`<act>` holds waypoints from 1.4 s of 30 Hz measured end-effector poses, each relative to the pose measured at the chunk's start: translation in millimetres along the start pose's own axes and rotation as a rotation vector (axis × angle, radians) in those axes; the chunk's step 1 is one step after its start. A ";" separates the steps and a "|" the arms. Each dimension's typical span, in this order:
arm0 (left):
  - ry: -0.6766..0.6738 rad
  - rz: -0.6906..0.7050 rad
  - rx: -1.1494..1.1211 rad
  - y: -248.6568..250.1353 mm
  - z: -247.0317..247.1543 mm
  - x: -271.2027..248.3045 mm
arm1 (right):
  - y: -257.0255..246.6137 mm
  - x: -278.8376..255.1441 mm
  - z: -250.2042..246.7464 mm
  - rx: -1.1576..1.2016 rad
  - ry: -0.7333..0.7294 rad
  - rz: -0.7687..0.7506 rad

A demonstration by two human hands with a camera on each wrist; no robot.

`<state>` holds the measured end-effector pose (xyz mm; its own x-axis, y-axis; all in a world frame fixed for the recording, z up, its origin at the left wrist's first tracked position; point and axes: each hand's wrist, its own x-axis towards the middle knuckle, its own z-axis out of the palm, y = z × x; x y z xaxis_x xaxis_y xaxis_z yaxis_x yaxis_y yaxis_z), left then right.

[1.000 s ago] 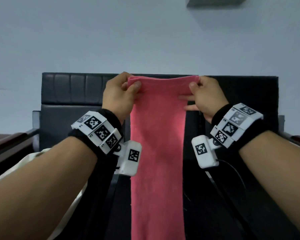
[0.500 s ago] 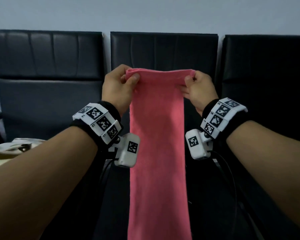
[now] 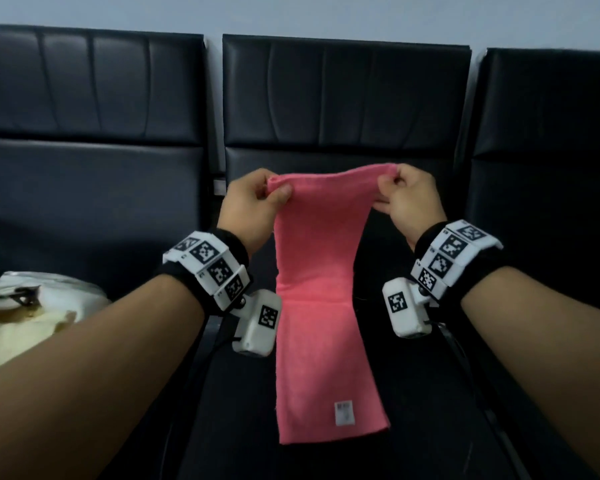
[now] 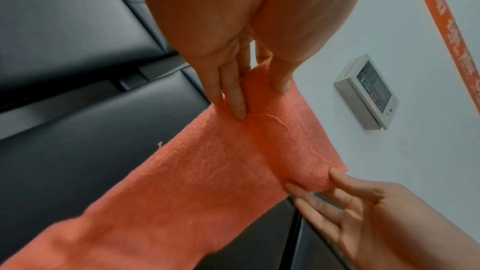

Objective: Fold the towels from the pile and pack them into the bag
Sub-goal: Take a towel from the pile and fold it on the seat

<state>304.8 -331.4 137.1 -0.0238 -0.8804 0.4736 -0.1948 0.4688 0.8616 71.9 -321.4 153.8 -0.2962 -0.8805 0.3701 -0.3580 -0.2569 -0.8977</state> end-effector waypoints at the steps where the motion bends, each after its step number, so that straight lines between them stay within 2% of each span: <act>1: -0.016 -0.027 0.036 -8.6 0.8 -11.3 | 10.3 -10.1 -1.8 -0.032 -0.009 0.019; 6: -0.138 -0.198 0.182 -56.5 6.6 -85.0 | 77.2 -74.3 -9.8 -0.237 -0.119 0.115; 10: -0.260 -0.364 0.300 -75.8 12.2 -146.9 | 103.3 -140.5 -15.9 -0.418 -0.192 0.229; 16: -0.522 -0.512 0.658 -99.6 18.5 -215.2 | 132.3 -211.7 -20.3 -0.661 -0.380 0.370; 19: -0.558 -0.523 0.697 -101.3 21.3 -227.6 | 134.1 -226.5 -23.2 -0.701 -0.401 0.390; 24: -0.491 -0.486 0.757 -107.6 26.8 -236.5 | 135.5 -237.1 -21.5 -0.724 -0.378 0.409; 28: -0.526 -0.484 0.854 -110.5 31.9 -244.1 | 132.7 -244.6 -13.9 -0.720 -0.389 0.409; 38: -0.595 -0.629 0.880 -90.8 23.3 -248.9 | 132.8 -255.7 -7.9 -0.682 -0.446 0.549; 42: -0.651 -0.628 0.962 -74.4 15.9 -262.3 | 120.5 -272.8 -12.9 -0.712 -0.495 0.590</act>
<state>309.9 -136.4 -54.1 -0.0860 -0.9278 -0.3631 -0.9536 -0.0289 0.2996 98.1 -107.0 -52.3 -0.2555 -0.8958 -0.3636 -0.7603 0.4185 -0.4968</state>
